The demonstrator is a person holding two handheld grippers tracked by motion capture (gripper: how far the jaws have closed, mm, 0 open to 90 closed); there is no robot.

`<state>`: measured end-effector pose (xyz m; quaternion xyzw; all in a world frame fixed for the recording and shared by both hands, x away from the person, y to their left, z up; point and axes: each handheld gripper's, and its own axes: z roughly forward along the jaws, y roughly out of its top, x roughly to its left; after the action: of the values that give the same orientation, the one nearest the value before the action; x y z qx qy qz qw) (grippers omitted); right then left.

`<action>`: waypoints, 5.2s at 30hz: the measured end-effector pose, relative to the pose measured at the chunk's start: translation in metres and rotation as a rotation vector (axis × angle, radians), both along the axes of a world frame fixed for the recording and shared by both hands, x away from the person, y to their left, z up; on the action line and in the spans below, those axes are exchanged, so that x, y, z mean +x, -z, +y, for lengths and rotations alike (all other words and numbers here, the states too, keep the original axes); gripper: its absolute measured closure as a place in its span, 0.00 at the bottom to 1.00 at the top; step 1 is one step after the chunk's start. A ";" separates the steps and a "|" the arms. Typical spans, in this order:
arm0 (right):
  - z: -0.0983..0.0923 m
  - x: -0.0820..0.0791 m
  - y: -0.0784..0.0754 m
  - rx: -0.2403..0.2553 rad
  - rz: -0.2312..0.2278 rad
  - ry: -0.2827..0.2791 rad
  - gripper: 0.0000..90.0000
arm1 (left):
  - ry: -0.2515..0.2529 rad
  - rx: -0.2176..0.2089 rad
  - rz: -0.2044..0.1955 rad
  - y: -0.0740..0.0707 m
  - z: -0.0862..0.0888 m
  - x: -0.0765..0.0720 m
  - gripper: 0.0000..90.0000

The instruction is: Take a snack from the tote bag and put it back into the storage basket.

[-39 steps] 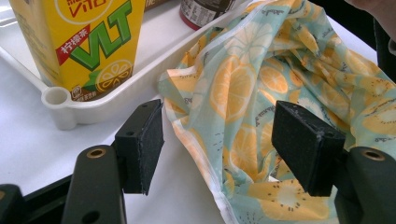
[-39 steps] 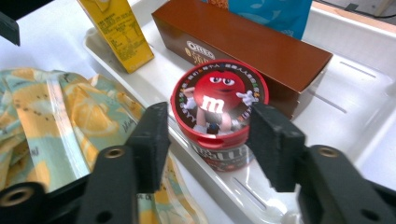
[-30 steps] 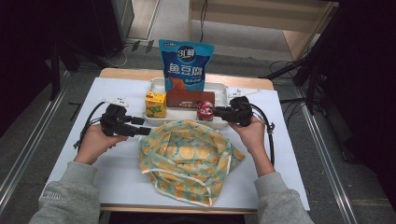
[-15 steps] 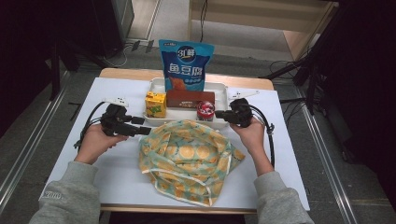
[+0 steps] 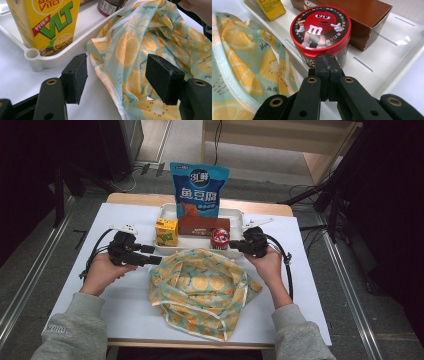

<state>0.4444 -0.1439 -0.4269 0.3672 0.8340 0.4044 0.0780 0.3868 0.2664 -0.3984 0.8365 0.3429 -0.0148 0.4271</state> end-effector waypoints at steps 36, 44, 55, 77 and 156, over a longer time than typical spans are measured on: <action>0.017 -0.007 -0.002 0.002 -0.008 -0.043 0.99 | 0.002 0.000 0.000 0.000 0.000 0.000 0.38; 0.019 -0.007 -0.001 0.002 -0.009 -0.046 0.99 | 0.003 0.001 0.000 0.000 0.000 0.000 0.39; 0.025 -0.006 0.001 0.001 -0.007 -0.049 0.97 | 0.003 0.002 0.002 0.001 -0.001 0.000 0.39; 0.024 -0.004 -0.001 0.018 0.039 -0.075 0.72 | 0.005 0.004 0.005 0.000 -0.001 0.000 0.38; -0.016 -0.047 -0.024 0.053 0.044 -0.063 0.42 | -0.001 0.000 0.016 0.000 0.001 0.001 0.37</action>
<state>0.3978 -0.1603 -0.4030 0.3515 0.8356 0.4206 0.0368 0.3880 0.2675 -0.3988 0.8362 0.3468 -0.0212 0.4243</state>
